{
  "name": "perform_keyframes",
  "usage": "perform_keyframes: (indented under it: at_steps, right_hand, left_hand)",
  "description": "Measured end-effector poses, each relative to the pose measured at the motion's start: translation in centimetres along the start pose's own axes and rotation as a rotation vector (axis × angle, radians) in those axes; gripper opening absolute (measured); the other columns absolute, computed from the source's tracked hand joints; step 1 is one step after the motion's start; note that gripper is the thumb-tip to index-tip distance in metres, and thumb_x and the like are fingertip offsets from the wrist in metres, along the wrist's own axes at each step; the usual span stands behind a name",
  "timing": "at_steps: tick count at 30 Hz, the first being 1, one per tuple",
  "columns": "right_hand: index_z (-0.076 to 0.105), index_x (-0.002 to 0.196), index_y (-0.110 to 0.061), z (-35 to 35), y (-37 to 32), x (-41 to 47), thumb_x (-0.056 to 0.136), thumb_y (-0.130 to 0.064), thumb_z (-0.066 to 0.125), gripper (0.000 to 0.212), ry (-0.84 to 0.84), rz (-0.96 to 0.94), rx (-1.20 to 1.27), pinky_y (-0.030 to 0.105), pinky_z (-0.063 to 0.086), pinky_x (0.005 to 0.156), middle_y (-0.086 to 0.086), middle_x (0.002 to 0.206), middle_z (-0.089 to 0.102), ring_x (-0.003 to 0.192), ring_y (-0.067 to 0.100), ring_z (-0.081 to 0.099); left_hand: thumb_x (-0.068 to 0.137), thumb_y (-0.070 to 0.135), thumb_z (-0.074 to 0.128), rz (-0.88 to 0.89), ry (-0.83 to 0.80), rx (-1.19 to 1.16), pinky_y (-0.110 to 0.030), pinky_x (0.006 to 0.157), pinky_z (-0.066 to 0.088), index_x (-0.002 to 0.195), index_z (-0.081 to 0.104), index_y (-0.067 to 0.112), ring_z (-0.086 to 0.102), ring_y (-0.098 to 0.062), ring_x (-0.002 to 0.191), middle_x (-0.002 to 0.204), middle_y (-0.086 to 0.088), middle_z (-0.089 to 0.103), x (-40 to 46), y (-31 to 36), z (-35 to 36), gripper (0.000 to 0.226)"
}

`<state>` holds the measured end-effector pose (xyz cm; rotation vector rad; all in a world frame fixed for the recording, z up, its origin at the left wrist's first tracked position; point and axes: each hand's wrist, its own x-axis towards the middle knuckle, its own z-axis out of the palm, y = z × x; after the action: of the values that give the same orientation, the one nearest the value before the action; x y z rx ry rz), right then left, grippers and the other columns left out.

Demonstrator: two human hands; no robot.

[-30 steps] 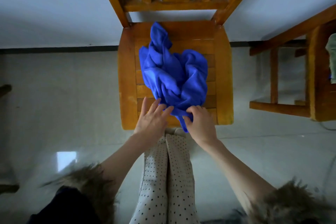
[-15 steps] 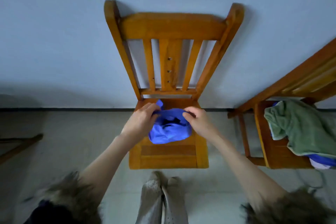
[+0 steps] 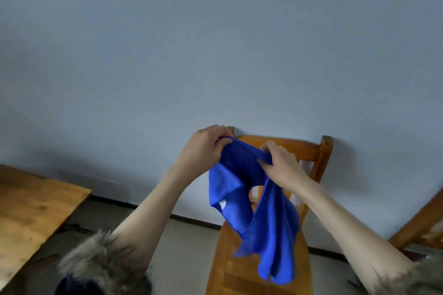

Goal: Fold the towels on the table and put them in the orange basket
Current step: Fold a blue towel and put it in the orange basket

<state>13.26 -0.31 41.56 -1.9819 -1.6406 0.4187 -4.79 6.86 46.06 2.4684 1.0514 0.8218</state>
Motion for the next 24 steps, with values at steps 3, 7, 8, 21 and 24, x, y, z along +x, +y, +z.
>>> perform_keyframes:
  at_steps: [3, 7, 8, 21, 24]
  right_hand:
    - [0.052, 0.108, -0.017, -0.5, -2.5, 1.0, 0.089, -0.015, 0.055, 0.019, 0.104, -0.113, -0.009, 0.031, 0.044, 0.081, 0.003, 0.109, 0.056, 0.099, 0.022, 0.055]
    - [0.051, 0.101, -0.015, 0.8, -5.3, 1.4, 0.090, -0.011, 0.054, 0.012, 0.154, -0.125, 0.095, 0.020, 0.042, 0.065, 0.002, 0.105, 0.047, 0.082, 0.016, 0.054]
    - [0.049, 0.097, -0.015, 1.4, -5.9, 1.5, 0.090, -0.009, 0.054, 0.010, 0.166, -0.117, 0.113, 0.017, 0.040, 0.060, 0.002, 0.102, 0.047, 0.077, 0.013, 0.053]
    - [0.048, 0.057, -0.012, 12.7, -24.9, 3.1, 0.093, -0.031, 0.055, 0.041, -0.174, -0.224, 0.579, 0.026, 0.033, 0.054, -0.004, 0.047, 0.040, 0.050, 0.016, 0.036]
    - [0.056, 0.058, -0.014, 16.4, -31.3, 2.1, 0.093, -0.031, 0.056, 0.039, -0.295, -0.372, 0.543, 0.028, 0.033, 0.053, -0.008, 0.041, 0.042, 0.047, 0.017, 0.036]
  left_hand:
    - [0.092, 0.018, 0.053, -0.065, 0.146, 0.079, -0.028, 0.071, 0.042, 0.088, 0.065, 0.019, 0.052, -0.013, 0.075, 0.087, 0.008, 0.058, -1.5, -0.1, -3.7, 0.013]
    - [0.092, 0.015, 0.052, -0.230, 0.344, 0.057, -0.034, 0.074, 0.046, 0.084, 0.062, 0.018, 0.054, -0.016, 0.078, 0.088, 0.006, 0.057, -5.1, -2.2, -8.1, 0.013]
    - [0.092, 0.013, 0.052, -0.268, 0.397, 0.065, -0.033, 0.074, 0.045, 0.083, 0.061, 0.018, 0.054, -0.017, 0.078, 0.088, 0.005, 0.058, -6.3, -3.1, -9.3, 0.014]
    - [0.096, 0.010, 0.046, -0.781, 0.447, 0.149, -0.008, 0.060, 0.031, 0.093, 0.058, 0.022, 0.050, -0.009, 0.077, 0.083, 0.007, 0.059, -25.8, -14.8, -21.5, 0.018]
    - [0.096, 0.012, 0.048, -0.798, 0.376, 0.162, -0.009, 0.061, 0.032, 0.081, 0.054, 0.029, 0.051, -0.008, 0.077, 0.079, 0.011, 0.058, -29.9, -16.7, -24.4, 0.024]
